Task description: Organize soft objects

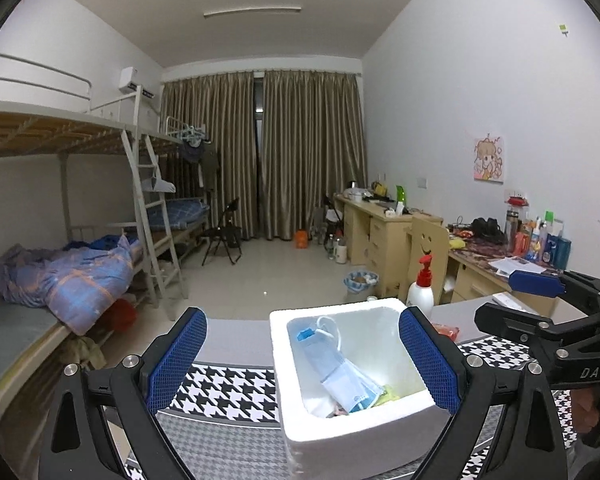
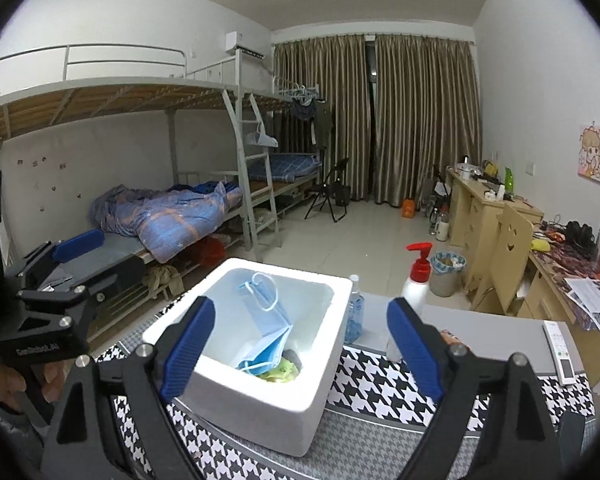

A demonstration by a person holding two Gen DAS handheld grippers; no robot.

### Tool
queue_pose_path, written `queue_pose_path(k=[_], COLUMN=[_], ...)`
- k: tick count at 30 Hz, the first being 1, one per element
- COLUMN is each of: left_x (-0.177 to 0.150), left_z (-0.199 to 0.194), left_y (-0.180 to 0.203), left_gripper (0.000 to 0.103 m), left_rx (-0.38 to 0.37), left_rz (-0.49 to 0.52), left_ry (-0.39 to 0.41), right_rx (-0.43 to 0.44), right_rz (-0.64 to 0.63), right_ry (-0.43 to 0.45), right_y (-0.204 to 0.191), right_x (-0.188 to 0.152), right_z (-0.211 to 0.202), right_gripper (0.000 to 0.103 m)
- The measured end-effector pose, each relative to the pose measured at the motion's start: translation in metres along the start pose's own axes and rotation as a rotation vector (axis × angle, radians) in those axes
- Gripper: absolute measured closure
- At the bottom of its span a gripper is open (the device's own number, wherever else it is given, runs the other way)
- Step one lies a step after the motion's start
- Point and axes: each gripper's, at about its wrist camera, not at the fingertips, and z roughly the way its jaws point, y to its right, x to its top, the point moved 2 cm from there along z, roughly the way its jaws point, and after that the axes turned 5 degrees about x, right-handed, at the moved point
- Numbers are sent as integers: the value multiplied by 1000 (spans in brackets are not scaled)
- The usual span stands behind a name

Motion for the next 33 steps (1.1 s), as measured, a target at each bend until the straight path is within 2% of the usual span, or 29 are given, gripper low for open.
queue_pose_path(k=[3,10,19,33], left_x=[0,0,-4,-14], left_z=[-9,-30,-50,-71], left_y=[2,7,16,25], left_gripper=[2,1,1,1], left_rx=[36,45,71,68], left_rz=[-3,-10,5,-1], left_ry=[28,60,81,98], right_rx=[-6,1,-19,-54], right_rz=[-7,-12,-3,6], right_ry=[14,62,85,131], right_y=[-5,-12,-15,-20], right_x=[-3,-5,-10,-29], right_z=[-8,-30,-48,-70], right_gripper=[11,2,1,1])
